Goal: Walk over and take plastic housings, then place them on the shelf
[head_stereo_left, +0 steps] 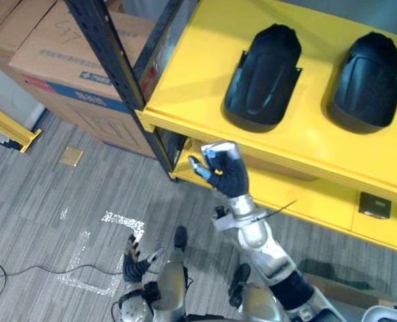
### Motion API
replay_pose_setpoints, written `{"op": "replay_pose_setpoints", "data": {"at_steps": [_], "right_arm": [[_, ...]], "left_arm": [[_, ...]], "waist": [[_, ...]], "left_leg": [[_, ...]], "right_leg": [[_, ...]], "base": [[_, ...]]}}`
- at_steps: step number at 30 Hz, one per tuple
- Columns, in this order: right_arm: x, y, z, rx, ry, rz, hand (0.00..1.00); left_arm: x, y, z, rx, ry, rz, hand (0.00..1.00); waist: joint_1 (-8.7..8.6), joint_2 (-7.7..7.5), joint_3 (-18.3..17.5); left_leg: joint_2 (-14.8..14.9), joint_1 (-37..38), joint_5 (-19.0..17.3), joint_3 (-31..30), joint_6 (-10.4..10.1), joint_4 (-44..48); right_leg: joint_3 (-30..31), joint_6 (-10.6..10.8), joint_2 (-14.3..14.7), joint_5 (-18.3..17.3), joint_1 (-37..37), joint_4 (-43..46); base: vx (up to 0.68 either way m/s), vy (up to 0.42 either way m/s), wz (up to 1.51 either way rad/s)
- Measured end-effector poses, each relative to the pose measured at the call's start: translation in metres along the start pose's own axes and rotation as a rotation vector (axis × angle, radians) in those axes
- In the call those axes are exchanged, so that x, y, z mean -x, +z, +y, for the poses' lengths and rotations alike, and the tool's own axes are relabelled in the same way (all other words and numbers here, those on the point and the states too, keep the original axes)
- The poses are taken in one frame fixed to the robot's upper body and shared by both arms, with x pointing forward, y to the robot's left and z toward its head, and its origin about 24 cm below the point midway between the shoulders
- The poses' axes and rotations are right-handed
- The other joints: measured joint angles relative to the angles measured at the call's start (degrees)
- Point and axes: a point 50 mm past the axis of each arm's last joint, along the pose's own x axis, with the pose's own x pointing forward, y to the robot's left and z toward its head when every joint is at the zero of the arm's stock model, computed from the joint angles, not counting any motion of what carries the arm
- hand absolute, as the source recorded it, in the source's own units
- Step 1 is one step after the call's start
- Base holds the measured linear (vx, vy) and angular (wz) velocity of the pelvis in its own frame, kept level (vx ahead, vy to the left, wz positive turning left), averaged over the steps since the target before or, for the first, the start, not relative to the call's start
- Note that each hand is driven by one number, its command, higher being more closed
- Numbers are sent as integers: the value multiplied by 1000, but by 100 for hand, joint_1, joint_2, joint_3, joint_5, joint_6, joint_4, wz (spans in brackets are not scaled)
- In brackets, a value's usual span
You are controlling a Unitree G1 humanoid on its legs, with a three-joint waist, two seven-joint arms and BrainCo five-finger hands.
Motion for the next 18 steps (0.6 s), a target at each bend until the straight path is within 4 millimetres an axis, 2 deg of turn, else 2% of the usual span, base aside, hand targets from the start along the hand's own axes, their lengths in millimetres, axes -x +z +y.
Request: {"op": "replay_pose_setpoints", "data": {"at_steps": [4, 9, 14, 18], "right_arm": [[3, -14, 3, -8, 21, 104, 100], [9, -32, 0, 25, -15, 194, 100], [1, -35, -7, 50, -65, 192, 100], [-11, -37, -24, 83, -157, 171, 100]], "left_arm": [[-5, -7, 14, -3, 25, 41, 0], [-8, -11, 18, -26, 25, 50, 0], [-11, -13, 20, -38, 23, 57, 0], [-12, -14, 19, -51, 10, 61, 0]], "waist": [[7, -2, -1], [9, -44, -11], [11, -44, -11], [13, -44, -11]], "left_leg": [[97, -10, -1, 154, -3, 2], [117, -14, -2, 242, -2, 4], [116, -30, 13, 288, -12, 6], [113, -24, 13, 282, -12, 6]], "right_leg": [[79, -45, 48, -11, -52, -36], [151, -52, 52, 3, -93, -52], [208, -12, 55, 26, -141, -45], [207, -11, 57, 27, -141, -18]], "base": [[-12, -48, -9], [23, -31, -8], [23, -18, -5], [0, 0, 0]]}}
